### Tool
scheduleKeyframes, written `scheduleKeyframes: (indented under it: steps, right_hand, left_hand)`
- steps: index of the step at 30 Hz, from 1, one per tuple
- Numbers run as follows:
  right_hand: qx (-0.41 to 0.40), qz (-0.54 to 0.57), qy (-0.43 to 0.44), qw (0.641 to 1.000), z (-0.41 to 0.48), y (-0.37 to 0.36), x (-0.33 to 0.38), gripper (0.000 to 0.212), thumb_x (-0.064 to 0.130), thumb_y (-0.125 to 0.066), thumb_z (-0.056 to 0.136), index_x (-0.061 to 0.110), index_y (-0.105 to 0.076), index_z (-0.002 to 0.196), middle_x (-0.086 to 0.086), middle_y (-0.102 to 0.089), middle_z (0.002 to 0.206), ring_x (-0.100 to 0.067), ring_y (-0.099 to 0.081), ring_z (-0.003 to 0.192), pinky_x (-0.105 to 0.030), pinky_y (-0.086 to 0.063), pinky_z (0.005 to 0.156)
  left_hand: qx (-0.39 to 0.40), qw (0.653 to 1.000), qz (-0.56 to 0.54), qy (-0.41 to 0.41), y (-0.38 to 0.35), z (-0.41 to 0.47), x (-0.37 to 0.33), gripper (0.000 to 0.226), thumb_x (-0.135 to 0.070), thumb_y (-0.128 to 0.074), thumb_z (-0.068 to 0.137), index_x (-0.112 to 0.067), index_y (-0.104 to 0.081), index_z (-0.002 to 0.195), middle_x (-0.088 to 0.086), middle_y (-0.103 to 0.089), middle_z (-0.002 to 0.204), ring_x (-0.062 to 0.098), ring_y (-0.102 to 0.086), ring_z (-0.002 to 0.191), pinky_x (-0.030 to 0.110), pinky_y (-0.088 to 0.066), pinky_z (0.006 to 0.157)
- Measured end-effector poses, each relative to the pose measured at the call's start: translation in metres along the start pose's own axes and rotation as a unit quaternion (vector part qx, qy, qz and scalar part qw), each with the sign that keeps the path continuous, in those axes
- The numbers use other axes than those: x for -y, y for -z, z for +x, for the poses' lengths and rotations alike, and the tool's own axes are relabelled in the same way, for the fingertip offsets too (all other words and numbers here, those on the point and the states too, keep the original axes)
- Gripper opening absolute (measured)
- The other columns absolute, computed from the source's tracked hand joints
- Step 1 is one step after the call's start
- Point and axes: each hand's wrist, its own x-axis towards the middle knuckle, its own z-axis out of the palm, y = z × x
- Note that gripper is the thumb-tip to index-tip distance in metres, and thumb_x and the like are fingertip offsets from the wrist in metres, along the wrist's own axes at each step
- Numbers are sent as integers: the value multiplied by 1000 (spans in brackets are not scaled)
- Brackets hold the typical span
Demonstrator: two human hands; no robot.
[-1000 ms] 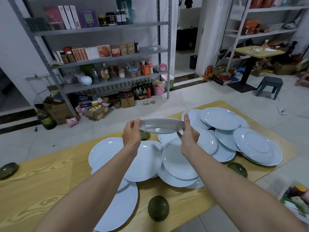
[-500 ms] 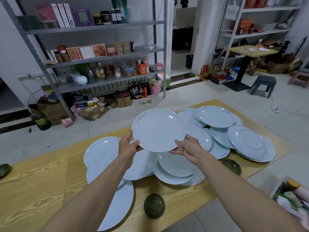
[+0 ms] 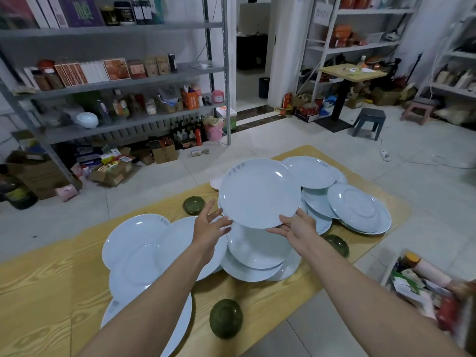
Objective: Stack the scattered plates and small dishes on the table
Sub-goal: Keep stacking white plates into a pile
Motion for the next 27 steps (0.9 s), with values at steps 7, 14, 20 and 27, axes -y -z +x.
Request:
scheduleKeyframes:
  steps: [7,14,20,27]
  right_hand:
    - [-31,18,1,999,26,21,1,49,-20,-50,90,12,-60,125,-12,-66,115,-36,-68,87,-48,-61,64]
    - [7,-9,-34,999,54,42,11,54,-18,-50,91,16,-55,132,-9,-66,113,-35,-69,91,-49,-61,69]
    - [33,-34,-64,997,72,56,13,58,-18,-50,91,13,-51,140,-9,-66,111,-35,-69,91,-55,-59,78]
    - [54,-44,-78,995,81,65,12,46,-19,-51,90,14,-59,122,-10,-67,107,-34,-70,85,-54,-59,77]
  left_hand:
    - [-36,991,98,85,-13,-2,59,64,2,-64,91,-28,-44,144,14,-62,114,29,-63,102,34,-58,79]
    - [-83,980,120,133,-33,-2,101,63,-6,-64,92,-31,-42,145,8,-62,111,28,-62,101,34,-57,80]
    - [-134,969,142,151,-46,-6,127,63,-3,-63,92,-29,-40,145,9,-54,128,29,-56,112,47,-49,101]
    - [-162,958,167,166,-54,-2,141,68,-1,-66,90,-26,-38,147,6,-40,148,30,-49,125,49,-45,106]
